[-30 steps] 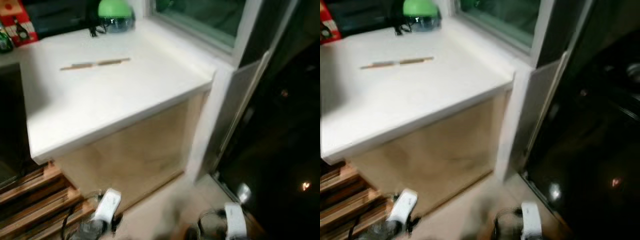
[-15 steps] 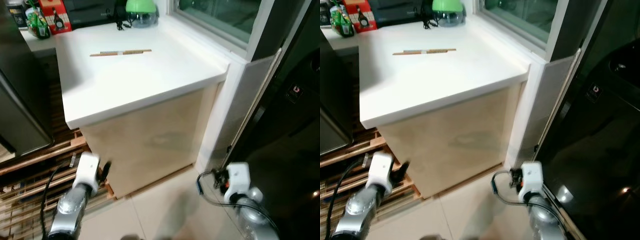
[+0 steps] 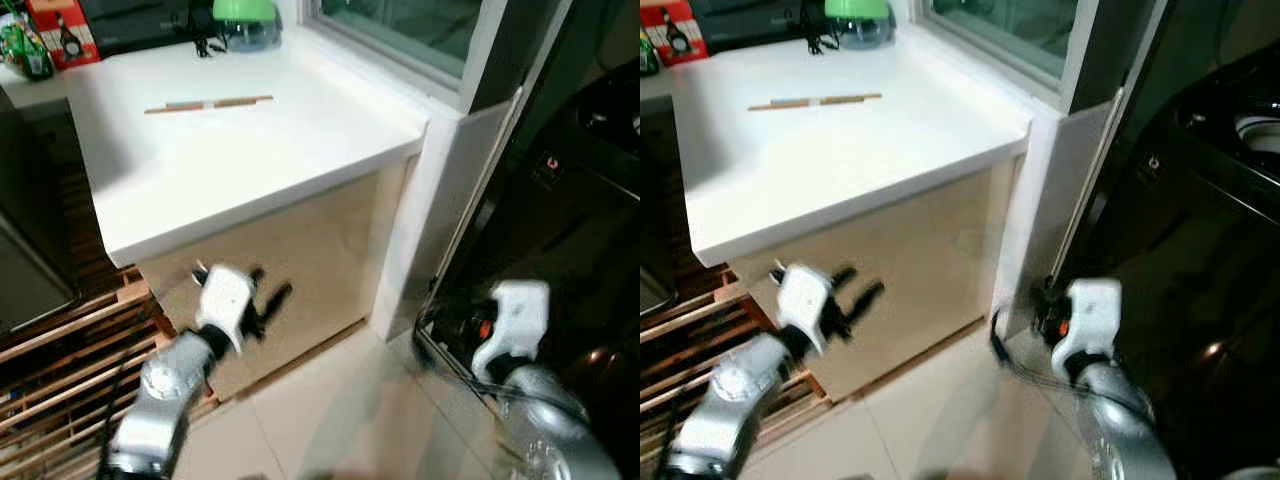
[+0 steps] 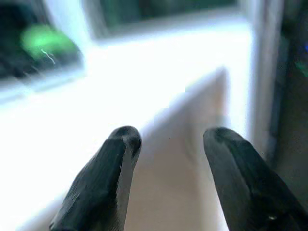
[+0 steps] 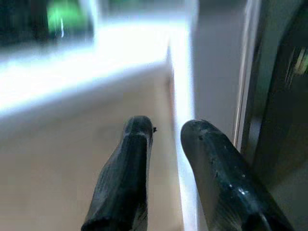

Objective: Clothes washing

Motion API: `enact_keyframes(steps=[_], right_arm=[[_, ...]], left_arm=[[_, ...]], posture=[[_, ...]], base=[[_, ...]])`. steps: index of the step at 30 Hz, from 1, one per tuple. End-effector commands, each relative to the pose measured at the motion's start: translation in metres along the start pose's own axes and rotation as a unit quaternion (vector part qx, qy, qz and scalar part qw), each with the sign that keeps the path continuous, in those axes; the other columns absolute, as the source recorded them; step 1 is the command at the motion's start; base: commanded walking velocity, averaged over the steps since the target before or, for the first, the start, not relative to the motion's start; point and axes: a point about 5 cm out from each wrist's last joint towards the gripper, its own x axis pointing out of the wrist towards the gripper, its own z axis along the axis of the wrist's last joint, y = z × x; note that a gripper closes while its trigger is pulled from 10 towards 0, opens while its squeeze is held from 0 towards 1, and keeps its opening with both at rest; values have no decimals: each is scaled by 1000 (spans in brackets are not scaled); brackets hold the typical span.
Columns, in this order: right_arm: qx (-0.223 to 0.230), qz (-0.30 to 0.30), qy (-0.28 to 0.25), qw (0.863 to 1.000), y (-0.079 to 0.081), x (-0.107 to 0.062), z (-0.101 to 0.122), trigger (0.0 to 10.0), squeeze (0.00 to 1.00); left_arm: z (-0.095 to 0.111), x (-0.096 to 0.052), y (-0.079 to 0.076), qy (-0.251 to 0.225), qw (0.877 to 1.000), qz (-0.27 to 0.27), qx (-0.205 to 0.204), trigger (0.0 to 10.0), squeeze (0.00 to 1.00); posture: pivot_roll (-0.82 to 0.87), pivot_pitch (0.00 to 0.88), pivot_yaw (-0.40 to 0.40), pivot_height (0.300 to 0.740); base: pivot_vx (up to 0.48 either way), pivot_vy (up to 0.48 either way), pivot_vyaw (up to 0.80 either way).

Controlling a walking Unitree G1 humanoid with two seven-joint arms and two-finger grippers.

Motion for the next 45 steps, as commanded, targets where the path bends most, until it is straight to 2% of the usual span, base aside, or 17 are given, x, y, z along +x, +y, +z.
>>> enact_keyframes(steps=[1,3,8,14,15,16,18,20,22,23,26,28,29,34,37,41,45], right_arm=[[14,-42,-7,999,-4,4,12,10000,0],[24,-50,-14,998,0,8,20,10000,0],[4,-70,-41,997,4,14,44,10000,0],[-23,-79,-40,996,5,20,54,10000,0],[-29,-84,-37,995,4,22,54,10000,0],[-35,-89,-32,995,2,25,54,10000,0],[-36,-90,-31,995,2,26,53,10000,0],[-42,-88,-29,995,1,28,54,10000,0],[-45,-87,-28,995,2,29,55,10000,0],[-46,-87,-27,995,2,29,56,10000,0],[-45,-88,-24,995,2,29,56,10000,0],[-45,-90,-21,995,2,29,57,10000,0],[-64,-83,-18,994,4,27,53,10000,0],[-80,-67,5,995,10,18,31,10000,0],[-83,-54,13,995,15,12,20,10000,0],[-74,-44,33,996,17,6,9,10000,0],[-67,-61,84,992,12,1,-9,10000,0]], left_arm=[[17,11,9,3,1000,21,0,10000,0],[22,19,10,7,1000,20,-9,10000,0],[39,42,5,-6,994,28,-105,10000,0],[35,54,15,22,992,91,-84,10000,0],[37,57,23,14,988,123,-95,10000,0],[42,59,44,-4,974,219,-63,10000,0],[44,59,53,-12,964,263,-40,10000,0],[42,57,68,15,930,363,-62,10000,0],[42,58,66,28,940,328,-90,10000,0],[46,60,60,21,957,270,-102,10000,0],[48,59,51,19,975,204,-79,10000,0],[44,57,35,22,990,123,-66,10000,0],[22,49,14,57,995,64,-45,10000,0],[-11,31,-10,93,995,25,-16,10000,0],[-10,21,-20,63,998,15,-25,10000,0],[-8,10,-28,110,994,-12,-10,10000,0],[-2,11,-18,110,994,16,-1,10000,0]], posture=[[-49,0,66,740],[-59,0,77,740],[-77,0,104,740],[-115,0,133,740],[-115,0,133,740],[-125,0,141,740],[-125,0,141,740],[-127,0,141,740],[-123,0,137,740],[-123,0,138,740],[-121,0,138,740],[-112,0,136,740],[-101,0,125,740],[-75,0,96,740],[-63,0,87,740],[-36,0,70,740],[-25,0,73,740]], base=[[0,0,-763],[0,0,-781],[0,0,-800],[0,0,-800],[0,0,-800],[0,0,0],[0,0,0],[0,0,0],[0,0,0],[0,0,0],[0,0,-533],[0,0,-400],[0,0,0],[0,0,-320],[0,0,-800],[0,0,-400],[0,0,-400]])
